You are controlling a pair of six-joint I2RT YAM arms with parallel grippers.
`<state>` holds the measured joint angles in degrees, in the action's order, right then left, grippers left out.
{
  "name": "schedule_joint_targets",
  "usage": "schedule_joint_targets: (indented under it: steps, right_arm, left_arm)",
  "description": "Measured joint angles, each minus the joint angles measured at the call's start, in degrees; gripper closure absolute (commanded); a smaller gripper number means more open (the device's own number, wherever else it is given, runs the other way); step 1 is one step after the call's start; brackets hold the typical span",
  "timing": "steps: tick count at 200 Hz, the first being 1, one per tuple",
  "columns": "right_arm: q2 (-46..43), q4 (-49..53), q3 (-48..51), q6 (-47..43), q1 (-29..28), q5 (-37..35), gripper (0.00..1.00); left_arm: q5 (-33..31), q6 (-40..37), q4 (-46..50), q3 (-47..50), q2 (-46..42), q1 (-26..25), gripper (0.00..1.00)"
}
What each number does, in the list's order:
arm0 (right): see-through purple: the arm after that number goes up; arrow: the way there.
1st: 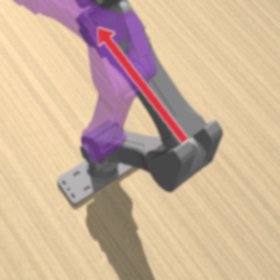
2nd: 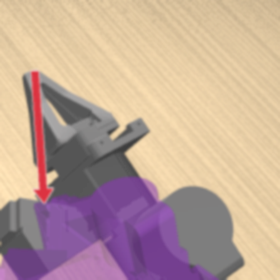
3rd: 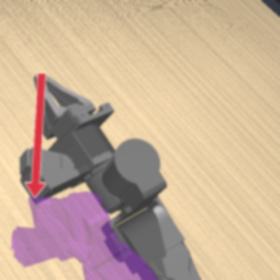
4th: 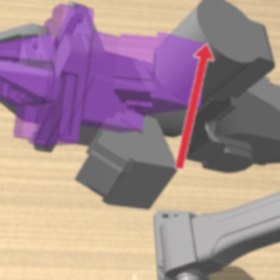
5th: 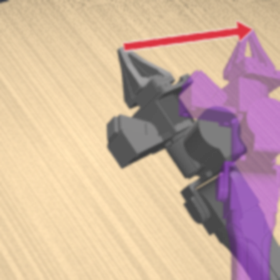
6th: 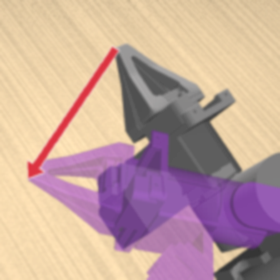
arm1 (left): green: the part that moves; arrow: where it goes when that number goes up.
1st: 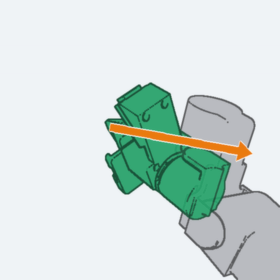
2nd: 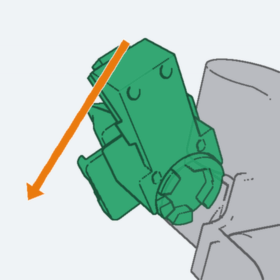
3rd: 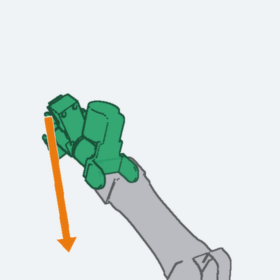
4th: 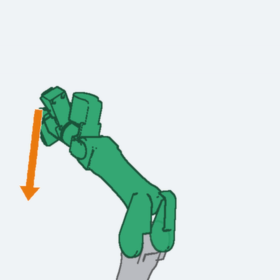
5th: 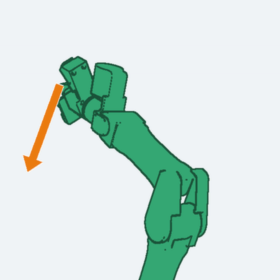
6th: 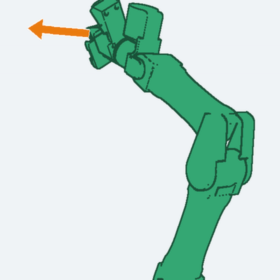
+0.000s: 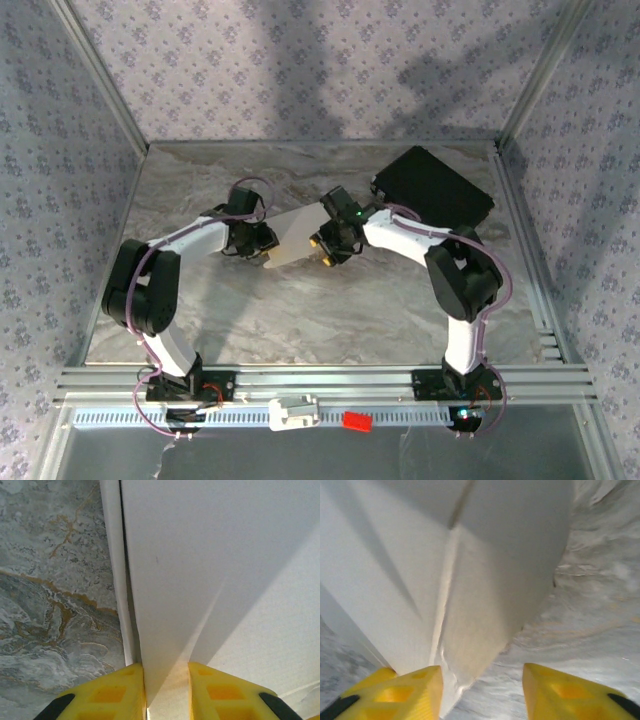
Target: Fold the paper box
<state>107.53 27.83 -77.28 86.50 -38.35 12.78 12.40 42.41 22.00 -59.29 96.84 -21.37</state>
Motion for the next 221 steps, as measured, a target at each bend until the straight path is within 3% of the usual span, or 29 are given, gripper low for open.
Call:
schedule_joint_targets:
  steps: [20, 61, 87, 113, 156, 221]
  right_arm:
    - [-3.4, 6.7, -3.8, -7.3, 1.3, -3.0, 0.39]
    - [-9.8, 11.9, -10.4, -27.7, 7.8, -5.7, 0.44]
    - [-0.6, 14.6, -20.4, -43.2, 12.1, -2.3, 0.47]
    - [11.0, 17.4, -26.5, -53.2, 12.9, 2.4, 0.47]
    - [17.2, 21.6, -26.5, -58.9, 10.6, 7.9, 0.55]
    - [16.7, 22.9, -24.7, -61.5, 9.2, 6.5, 0.59]
  left_arm:
    - [-0.4, -2.2, 1.4, -0.7, 0.0, 0.0, 0.74]
    - [-0.9, -5.3, 3.5, -1.8, 0.5, 0.2, 0.74]
    - [-1.0, -6.6, 3.8, -2.2, 0.8, 0.4, 0.74]
    - [-1.1, -7.5, 4.0, -2.4, 0.9, 0.4, 0.74]
    - [-1.1, -8.8, 4.9, -4.0, 2.1, 0.7, 0.72]
    - [-1.5, -10.4, 6.8, -5.8, 3.1, 0.7, 0.7]
